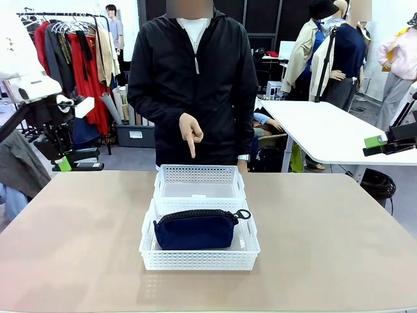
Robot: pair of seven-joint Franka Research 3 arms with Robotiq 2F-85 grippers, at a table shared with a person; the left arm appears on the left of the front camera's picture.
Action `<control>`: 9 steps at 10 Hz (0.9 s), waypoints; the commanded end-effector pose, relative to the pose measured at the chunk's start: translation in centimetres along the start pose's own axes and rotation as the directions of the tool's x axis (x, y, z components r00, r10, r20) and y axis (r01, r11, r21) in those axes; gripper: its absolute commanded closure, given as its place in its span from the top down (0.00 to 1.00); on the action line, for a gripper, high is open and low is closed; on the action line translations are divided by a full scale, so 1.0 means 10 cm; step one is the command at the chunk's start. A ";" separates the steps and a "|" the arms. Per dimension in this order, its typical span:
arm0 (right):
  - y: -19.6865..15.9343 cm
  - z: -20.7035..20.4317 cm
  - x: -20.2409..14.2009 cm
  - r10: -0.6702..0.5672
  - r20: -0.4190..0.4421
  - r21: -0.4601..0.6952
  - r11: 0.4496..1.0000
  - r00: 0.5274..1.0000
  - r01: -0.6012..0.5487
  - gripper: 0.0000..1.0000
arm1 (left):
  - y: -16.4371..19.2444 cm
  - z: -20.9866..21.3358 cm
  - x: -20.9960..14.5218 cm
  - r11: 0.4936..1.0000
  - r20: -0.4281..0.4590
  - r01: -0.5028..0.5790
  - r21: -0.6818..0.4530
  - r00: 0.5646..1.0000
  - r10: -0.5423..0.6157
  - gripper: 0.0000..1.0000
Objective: Distribute items into two baskets.
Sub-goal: Place the picked Stapler into the Organizing basket as instructed by the person.
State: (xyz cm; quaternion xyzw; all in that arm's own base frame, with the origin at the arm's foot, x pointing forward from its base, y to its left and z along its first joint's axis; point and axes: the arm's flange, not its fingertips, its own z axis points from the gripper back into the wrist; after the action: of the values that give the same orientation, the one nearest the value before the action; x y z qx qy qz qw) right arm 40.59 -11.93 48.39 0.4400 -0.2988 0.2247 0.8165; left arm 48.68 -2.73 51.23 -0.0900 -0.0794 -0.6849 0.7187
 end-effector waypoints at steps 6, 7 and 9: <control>0.01 0.00 -0.01 0.000 0.003 0.001 1.000 1.000 0.000 1.00 | 0.47 -0.05 0.16 1.000 0.046 0.000 0.024 0.999 -0.001 0.11; 0.01 0.00 -0.01 0.000 0.003 0.001 1.000 1.000 0.000 1.00 | 0.59 -0.10 0.20 1.000 0.040 0.000 0.021 0.999 -0.001 0.11; 0.01 0.00 -0.01 0.000 0.003 0.001 1.000 1.000 0.000 1.00 | 0.73 -0.16 0.28 0.999 0.057 0.029 0.013 0.998 -0.029 0.11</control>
State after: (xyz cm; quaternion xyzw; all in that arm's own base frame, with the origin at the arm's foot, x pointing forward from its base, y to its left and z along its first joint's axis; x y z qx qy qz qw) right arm 40.59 -11.93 48.39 0.4400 -0.2989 0.2247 0.8165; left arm 55.17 -5.19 49.58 -0.0948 -0.0946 -0.6893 0.7120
